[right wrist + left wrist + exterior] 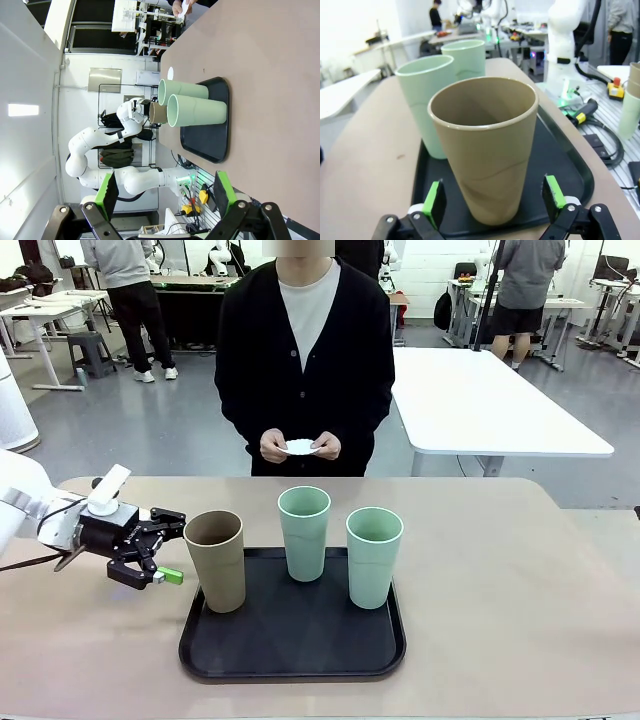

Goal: Place coasters on the table and set cups on them.
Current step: Pick up one Reusable plastic cup and place it on a coaster set by the human.

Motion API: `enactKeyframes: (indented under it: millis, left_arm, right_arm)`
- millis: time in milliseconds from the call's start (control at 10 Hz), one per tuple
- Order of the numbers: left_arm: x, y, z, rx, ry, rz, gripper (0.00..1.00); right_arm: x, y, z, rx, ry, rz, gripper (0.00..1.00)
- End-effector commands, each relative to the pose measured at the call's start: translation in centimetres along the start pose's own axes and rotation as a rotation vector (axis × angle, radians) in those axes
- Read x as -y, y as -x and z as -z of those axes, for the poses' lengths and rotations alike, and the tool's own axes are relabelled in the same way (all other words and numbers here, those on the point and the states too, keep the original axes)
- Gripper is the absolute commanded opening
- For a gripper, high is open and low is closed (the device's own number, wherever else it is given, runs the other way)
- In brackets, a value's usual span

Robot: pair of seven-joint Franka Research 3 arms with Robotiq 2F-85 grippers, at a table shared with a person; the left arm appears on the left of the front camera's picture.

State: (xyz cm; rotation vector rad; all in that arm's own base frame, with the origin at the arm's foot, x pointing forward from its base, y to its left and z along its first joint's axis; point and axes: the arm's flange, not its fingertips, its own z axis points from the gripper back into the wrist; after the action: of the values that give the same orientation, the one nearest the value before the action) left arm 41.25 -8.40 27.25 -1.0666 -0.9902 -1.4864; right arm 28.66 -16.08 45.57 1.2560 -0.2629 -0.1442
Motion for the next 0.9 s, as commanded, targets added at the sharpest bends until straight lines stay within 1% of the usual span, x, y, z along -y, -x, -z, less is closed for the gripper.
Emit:
enactKeyframes:
  millis: [0,300,800]
  left_arm:
    - [-0.6,0.9,0.8,0.048,-0.003,0.055,1.0]
    - [-1.8,1.1,1.3,0.061,0.002,0.047,1.0]
    - [-2.1,1.2,3.0,0.062,0.059,0.037,1.0]
  right_arm:
    - [0.0,0.0,0.1,0.0,-0.014,-0.003,1.0]
    - [0.0,0.0,0.1,0.0,-0.014,-0.003,1.0]
    - [0.0,0.0,0.1,0.0,-0.014,-0.003,1.0]
